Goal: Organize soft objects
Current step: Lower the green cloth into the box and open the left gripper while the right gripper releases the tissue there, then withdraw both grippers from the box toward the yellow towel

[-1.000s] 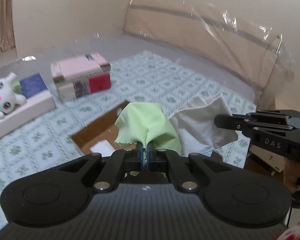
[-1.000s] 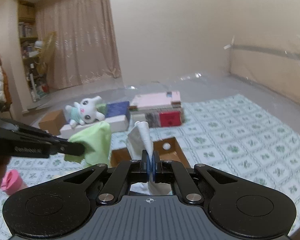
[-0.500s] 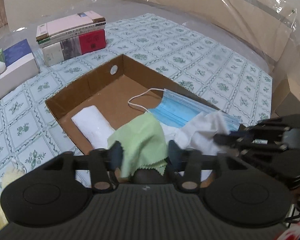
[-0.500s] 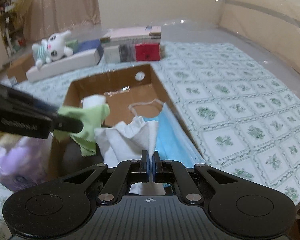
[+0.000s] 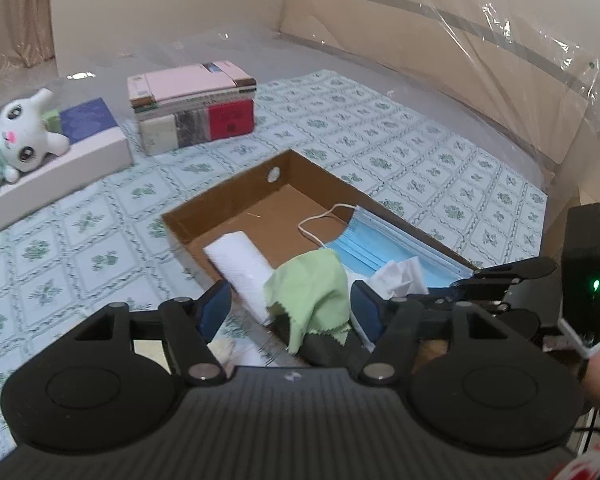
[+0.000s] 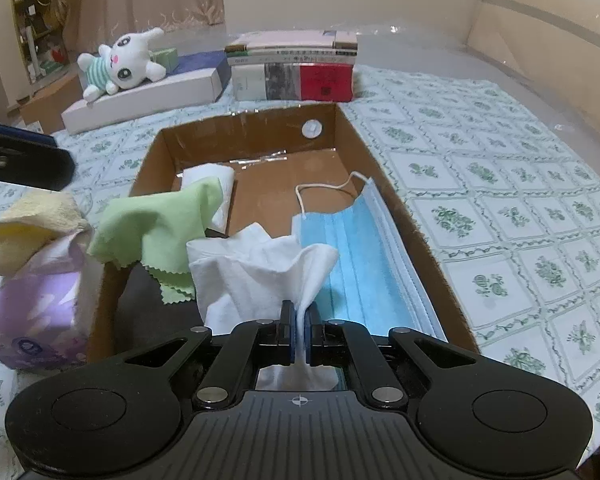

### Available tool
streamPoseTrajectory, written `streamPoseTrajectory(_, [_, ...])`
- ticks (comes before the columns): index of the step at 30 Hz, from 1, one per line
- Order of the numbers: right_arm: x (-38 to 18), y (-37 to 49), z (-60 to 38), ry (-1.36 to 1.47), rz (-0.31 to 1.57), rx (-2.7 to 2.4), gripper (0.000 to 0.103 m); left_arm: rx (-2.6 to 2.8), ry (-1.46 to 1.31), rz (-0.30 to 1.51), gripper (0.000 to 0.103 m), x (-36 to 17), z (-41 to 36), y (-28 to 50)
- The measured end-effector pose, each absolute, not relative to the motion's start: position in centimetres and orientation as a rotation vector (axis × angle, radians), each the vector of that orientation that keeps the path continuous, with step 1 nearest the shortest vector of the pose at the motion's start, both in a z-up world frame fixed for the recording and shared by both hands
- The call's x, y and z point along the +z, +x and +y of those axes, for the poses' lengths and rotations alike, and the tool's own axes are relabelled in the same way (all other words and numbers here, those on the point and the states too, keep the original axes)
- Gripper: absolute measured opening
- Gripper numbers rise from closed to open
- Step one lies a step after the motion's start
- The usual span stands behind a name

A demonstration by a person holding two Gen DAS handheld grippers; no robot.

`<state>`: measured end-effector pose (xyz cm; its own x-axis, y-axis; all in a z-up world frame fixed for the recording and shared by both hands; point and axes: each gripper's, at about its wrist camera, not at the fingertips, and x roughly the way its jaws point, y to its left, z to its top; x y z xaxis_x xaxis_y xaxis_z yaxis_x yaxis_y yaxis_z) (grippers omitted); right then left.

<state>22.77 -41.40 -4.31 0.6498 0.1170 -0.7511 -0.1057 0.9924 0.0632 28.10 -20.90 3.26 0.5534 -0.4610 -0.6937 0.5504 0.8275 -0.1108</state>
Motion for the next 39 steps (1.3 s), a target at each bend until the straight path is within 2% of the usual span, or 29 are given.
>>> streamPoseTrajectory(2, [-3.5, 21.9, -41.4, 0.007, 0.842, 0.126, 0.020, -0.586, 0.133, 0.763, 0.064, 3.9, -20.2, 27.1])
streamPoseTrajectory(4, [-2.7, 21.0, -41.3, -0.004, 0.819, 0.113, 0.064, -0.574, 0.136, 0.746, 0.066, 4.6, -19.5, 26.0])
streamPoseTrajectory(5, [-2.2, 20.4, -41.2, -0.012, 0.803, 0.100, 0.068, -0.572, 0.132, 0.739, 0.067, 4.9, -19.2, 25.4])
streamPoseTrajectory(9, [-0.2, 18.4, -40.7, -0.036, 0.778, 0.077, 0.070, -0.552, 0.132, 0.695, 0.070, 6.1, -17.9, 22.6])
streamPoseTrajectory(12, [1.1, 16.6, -40.0, -0.045, 0.756, 0.069, 0.070, -0.541, 0.104, 0.667, 0.078, 7.0, -16.7, 20.4])
streamPoseTrajectory(19, [3.4, 12.9, -38.1, -0.023, 0.713, 0.088, 0.073, -0.502, 0.070, 0.610, 0.082, 8.3, -13.6, 15.4])
streamPoseTrajectory(23, [4.2, 11.1, -36.8, 0.036, 0.696, 0.127, 0.080, -0.447, 0.056, 0.591, 0.086, 7.9, -11.0, 12.5])
streamPoseTrajectory(26, [4.4, 10.0, -35.4, 0.085, 0.692, 0.163, 0.084, -0.388, 0.048, 0.598, 0.087, 7.1, -8.8, 10.9])
streamPoseTrajectory(39, [4.7, 7.3, -28.8, 0.168, 0.632, 0.267, 0.084, -0.147, 0.038, 0.541, 0.088, 5.5, 0.7, 5.5])
